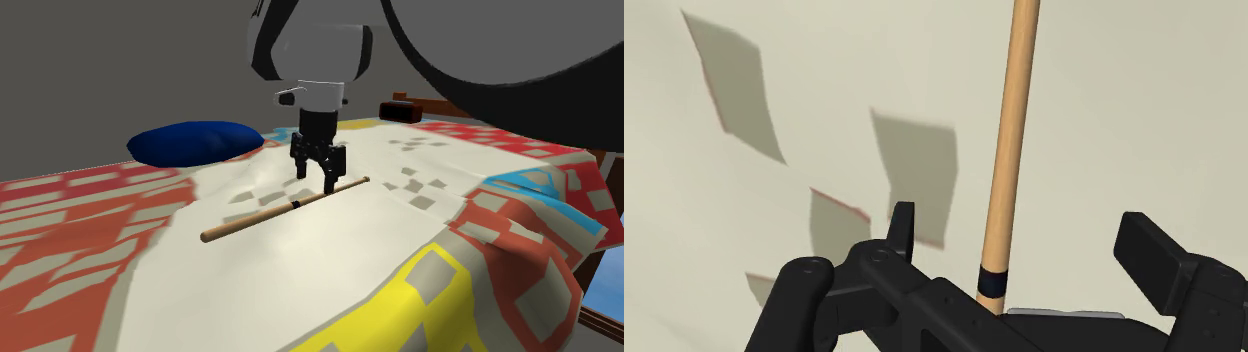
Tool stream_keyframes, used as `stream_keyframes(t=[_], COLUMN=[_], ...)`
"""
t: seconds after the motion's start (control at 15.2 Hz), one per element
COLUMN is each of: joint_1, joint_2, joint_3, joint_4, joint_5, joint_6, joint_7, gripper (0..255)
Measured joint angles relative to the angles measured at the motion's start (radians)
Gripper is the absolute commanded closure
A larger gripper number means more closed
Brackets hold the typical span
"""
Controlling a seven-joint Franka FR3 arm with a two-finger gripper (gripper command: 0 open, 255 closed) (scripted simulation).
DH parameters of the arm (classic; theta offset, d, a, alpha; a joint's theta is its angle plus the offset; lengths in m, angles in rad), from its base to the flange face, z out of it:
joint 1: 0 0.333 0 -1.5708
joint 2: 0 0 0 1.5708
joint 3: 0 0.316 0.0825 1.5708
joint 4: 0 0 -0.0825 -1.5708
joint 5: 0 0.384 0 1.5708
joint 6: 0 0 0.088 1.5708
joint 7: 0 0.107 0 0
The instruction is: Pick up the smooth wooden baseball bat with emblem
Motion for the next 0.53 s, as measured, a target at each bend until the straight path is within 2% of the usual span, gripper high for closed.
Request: stream_keyframes(t=[0.4, 0.46, 0.53], joint_1=[-0.004, -0.004, -0.004], joint_2=[0.021, 0.022, 0.023], joint_3=[0.011, 0.011, 0.011], joint_4=[-0.053, -0.056, -0.058], joint_5=[0.021, 0.022, 0.023], joint_6=[0.066, 0.071, 0.073], joint_7=[-0.024, -0.025, -0.026], gripper=[0, 255, 255])
